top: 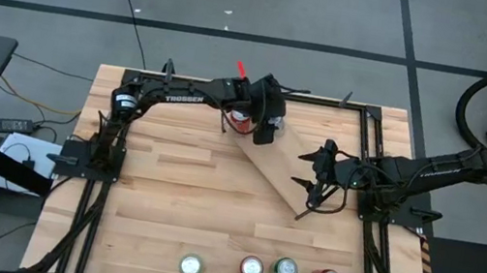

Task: Place canned beverage on shelf
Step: Put the blue soda can on the shelf

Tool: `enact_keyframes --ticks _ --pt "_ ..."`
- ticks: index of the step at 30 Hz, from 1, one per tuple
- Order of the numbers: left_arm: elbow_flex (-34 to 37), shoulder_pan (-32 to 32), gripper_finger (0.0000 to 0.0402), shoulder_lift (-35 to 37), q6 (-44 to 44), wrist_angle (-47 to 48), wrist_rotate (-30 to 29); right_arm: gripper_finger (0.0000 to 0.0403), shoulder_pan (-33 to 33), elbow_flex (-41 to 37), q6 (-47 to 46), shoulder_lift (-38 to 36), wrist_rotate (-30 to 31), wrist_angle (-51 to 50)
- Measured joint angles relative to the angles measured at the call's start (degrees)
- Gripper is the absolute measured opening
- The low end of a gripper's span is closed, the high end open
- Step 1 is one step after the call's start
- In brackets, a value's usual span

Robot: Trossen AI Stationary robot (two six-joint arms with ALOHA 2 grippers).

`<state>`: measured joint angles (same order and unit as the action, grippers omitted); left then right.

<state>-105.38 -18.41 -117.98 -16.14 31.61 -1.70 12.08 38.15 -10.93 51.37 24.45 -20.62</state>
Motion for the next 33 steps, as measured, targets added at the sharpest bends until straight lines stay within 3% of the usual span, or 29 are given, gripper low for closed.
enact_keyframes --ticks 12,26,33 --pt "0.0 -0.1 0.026 -0.4 0.2 0.2 0.0 0.0323 0.3 0.0 0.0 0.0 0.0 0.0" --pt "0.0 0.0 0.03 -0.4 0.1 1.1 -0.4 0.0323 0.3 0.0 0.0 0.0 0.0 0.0" --pt "0.0 0.8 0.031 -0.4 -1.1 1.1 -3.4 0.0323 0.3 0.0 0.0 0.0 0.0 0.0"
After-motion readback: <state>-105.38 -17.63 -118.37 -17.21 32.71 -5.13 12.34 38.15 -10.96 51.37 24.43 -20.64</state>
